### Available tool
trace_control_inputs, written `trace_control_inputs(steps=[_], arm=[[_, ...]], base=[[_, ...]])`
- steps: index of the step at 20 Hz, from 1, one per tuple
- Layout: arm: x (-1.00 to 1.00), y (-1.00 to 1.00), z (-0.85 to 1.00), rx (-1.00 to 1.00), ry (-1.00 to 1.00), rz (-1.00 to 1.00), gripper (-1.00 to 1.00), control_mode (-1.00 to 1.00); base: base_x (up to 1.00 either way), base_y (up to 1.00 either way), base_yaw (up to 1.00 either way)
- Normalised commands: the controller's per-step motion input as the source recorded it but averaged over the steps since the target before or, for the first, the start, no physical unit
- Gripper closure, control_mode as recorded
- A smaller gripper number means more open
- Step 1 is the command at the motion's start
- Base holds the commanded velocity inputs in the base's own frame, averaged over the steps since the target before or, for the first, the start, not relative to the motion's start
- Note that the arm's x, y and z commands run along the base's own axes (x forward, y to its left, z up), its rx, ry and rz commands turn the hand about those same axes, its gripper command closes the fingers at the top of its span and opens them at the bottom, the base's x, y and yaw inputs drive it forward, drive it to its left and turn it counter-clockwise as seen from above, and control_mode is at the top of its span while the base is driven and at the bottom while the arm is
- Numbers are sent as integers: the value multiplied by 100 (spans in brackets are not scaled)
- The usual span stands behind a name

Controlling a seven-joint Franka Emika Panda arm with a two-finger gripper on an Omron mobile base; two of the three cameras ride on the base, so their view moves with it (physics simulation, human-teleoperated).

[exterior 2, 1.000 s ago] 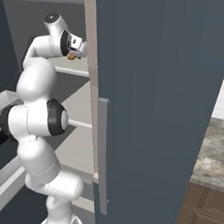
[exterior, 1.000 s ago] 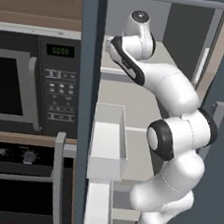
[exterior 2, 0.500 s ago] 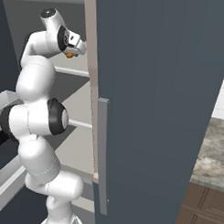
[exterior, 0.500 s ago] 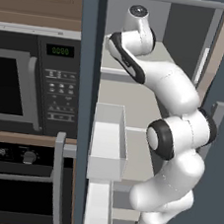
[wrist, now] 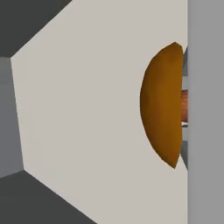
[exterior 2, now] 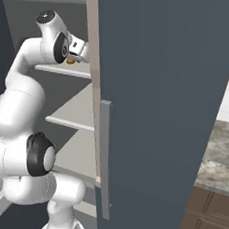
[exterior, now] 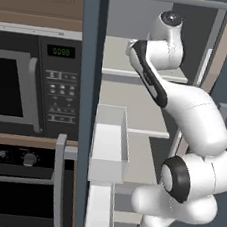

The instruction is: Take the peach, carrot, and mushroom from the freezer and place them in the bowl on the counter.

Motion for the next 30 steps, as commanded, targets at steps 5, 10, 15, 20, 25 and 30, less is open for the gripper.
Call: trace_control_inputs(steps=[5, 10, 15, 20, 25, 30], arm=[[-100, -33, 0, 5, -4, -5, 100, -100], [-100, -24, 0, 2, 0, -4, 100, -100], [-100, -9, -37, -1, 13, -6, 100, -100], [-100, 0, -100, -7, 45, -11, 100, -100], [-20, 0, -20, -1, 9, -3, 100, 100], [0, 0, 0, 0, 0, 0, 100, 100]], base=[[0, 0, 0], [0, 0, 0], [0, 0, 0], [0, 0, 0], [-74, -10, -44], [-38, -42, -80]])
